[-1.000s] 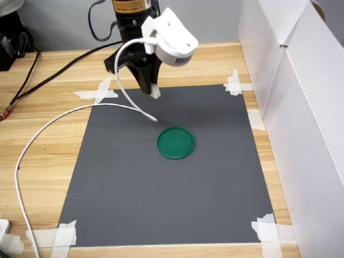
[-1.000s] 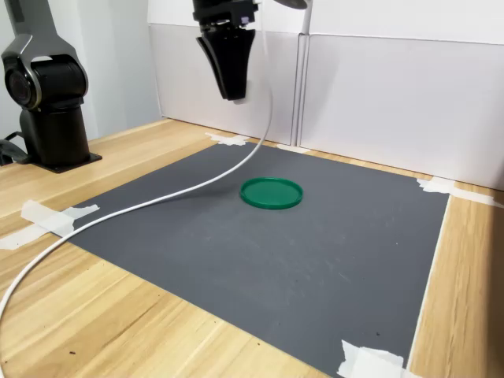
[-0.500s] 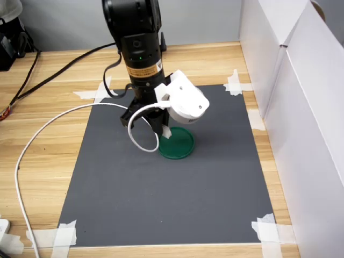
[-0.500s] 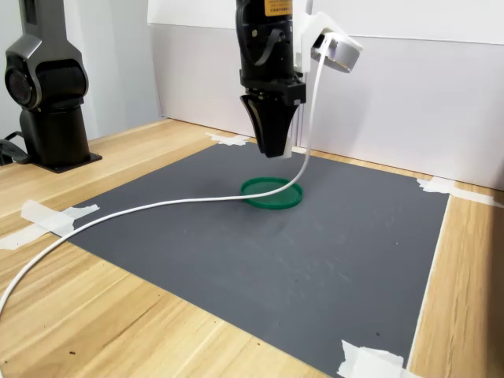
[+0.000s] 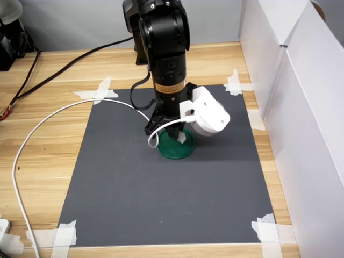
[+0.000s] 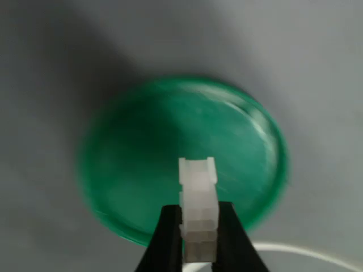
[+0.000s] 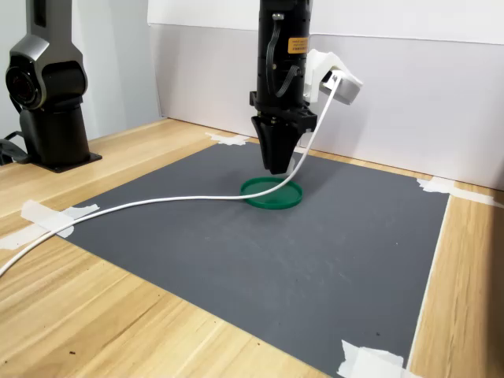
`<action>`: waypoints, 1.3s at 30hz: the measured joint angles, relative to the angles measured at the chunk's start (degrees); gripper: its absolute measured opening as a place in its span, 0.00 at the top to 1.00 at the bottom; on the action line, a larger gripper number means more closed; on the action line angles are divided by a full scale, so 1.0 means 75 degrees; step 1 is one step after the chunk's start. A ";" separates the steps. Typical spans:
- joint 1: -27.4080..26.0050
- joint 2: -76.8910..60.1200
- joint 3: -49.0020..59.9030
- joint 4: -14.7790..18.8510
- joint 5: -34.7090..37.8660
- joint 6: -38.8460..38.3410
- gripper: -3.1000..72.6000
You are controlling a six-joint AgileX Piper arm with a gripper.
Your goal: Grasp a white terminal and put it in the green lid.
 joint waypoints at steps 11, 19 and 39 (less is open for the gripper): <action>0.0000 0.0059 0.0000 -0.0103 0.0212 -0.0029 0.85; 0.0000 0.0119 0.0000 0.0034 0.0278 -0.0102 0.80; 0.0000 -0.0661 0.0000 0.0231 -0.0147 -0.0347 0.38</action>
